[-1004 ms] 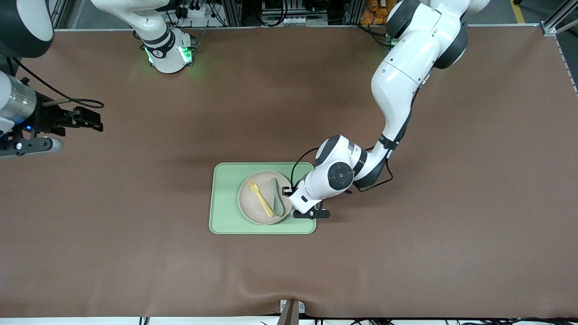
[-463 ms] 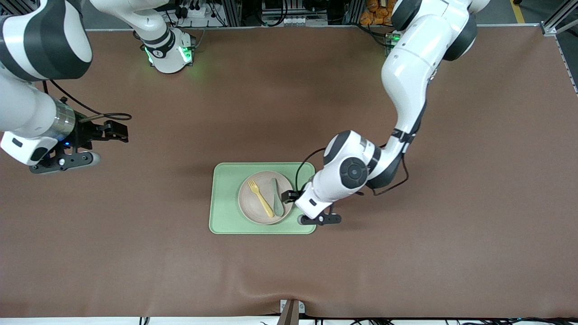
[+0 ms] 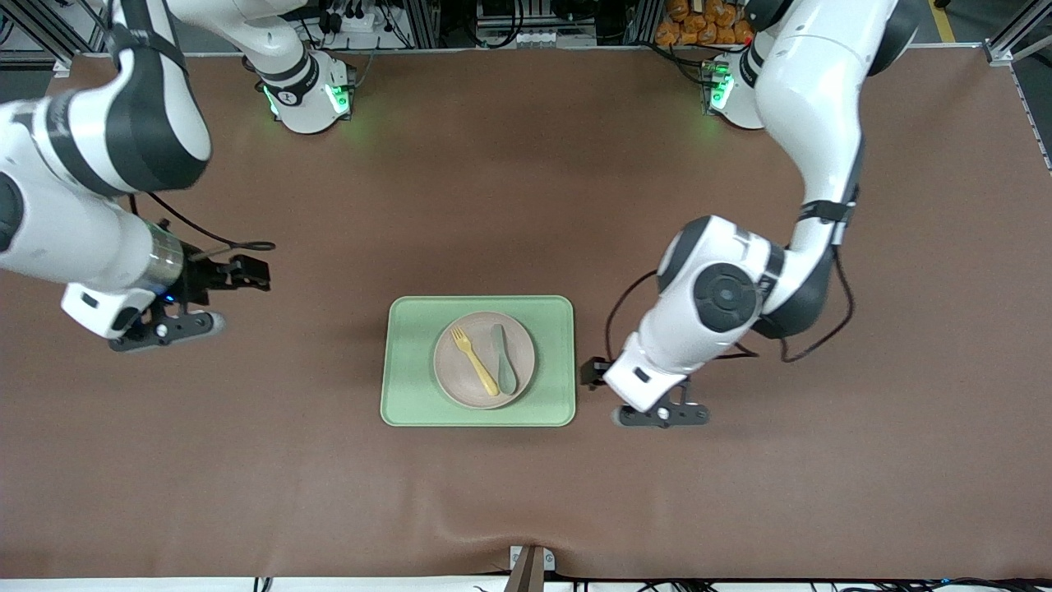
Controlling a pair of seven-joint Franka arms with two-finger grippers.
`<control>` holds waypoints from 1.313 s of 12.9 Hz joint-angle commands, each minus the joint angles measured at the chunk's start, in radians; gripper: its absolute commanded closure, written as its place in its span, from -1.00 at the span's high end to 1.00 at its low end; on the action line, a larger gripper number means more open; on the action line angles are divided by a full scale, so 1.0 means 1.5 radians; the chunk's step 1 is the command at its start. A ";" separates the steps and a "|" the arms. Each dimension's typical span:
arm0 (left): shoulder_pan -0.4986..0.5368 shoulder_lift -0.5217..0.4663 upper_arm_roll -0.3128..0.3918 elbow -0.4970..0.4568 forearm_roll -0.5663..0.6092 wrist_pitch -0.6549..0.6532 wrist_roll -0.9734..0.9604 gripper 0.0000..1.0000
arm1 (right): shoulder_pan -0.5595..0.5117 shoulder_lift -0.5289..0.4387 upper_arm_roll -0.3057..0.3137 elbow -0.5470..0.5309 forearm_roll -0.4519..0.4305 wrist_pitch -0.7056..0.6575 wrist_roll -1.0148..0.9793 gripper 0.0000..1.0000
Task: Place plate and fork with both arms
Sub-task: 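Withdraw the left gripper while the right gripper reaches the yellow fork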
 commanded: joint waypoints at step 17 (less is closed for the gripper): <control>0.273 -0.302 -0.132 -0.158 0.079 -0.297 0.182 1.00 | 0.253 0.320 -0.005 0.058 0.007 0.412 0.112 1.00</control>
